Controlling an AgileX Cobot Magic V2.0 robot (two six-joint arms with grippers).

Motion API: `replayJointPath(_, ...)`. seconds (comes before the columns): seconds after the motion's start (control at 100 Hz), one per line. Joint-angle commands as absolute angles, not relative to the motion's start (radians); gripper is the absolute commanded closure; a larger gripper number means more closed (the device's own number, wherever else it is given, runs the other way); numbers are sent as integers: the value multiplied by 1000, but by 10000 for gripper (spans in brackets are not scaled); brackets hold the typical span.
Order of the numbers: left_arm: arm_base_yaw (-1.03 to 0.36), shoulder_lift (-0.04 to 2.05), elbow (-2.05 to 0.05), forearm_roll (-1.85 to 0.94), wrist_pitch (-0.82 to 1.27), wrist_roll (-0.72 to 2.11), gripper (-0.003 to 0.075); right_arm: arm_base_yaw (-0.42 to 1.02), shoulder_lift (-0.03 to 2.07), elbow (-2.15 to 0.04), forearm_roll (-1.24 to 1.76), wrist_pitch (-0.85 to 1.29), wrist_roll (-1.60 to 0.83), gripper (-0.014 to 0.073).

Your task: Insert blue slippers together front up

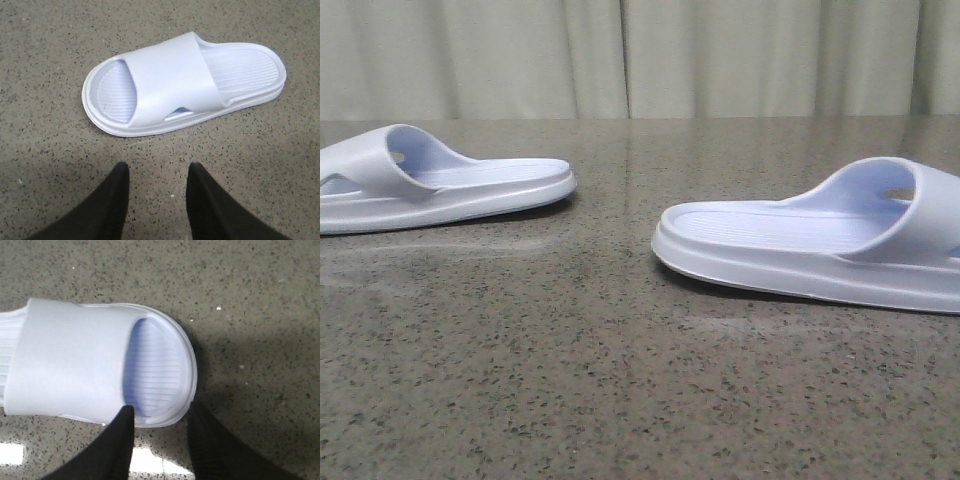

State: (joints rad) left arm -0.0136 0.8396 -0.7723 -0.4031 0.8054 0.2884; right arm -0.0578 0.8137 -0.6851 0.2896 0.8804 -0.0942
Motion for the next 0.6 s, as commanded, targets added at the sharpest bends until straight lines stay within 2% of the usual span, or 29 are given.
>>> replayJointPath(0.0, -13, 854, -830, -436, 770, 292, 479, -73, 842, -721, 287, 847, -103, 357)
replayJointPath(0.24, -13, 856, -848, -381, 755, 292, 479, -146, 896, -766, 271, 874, -147, 336)
replayJointPath(0.59, -13, 856, -848, -372, 749, 292, 479, -168, 1045, -802, 383, 935, -250, 336)
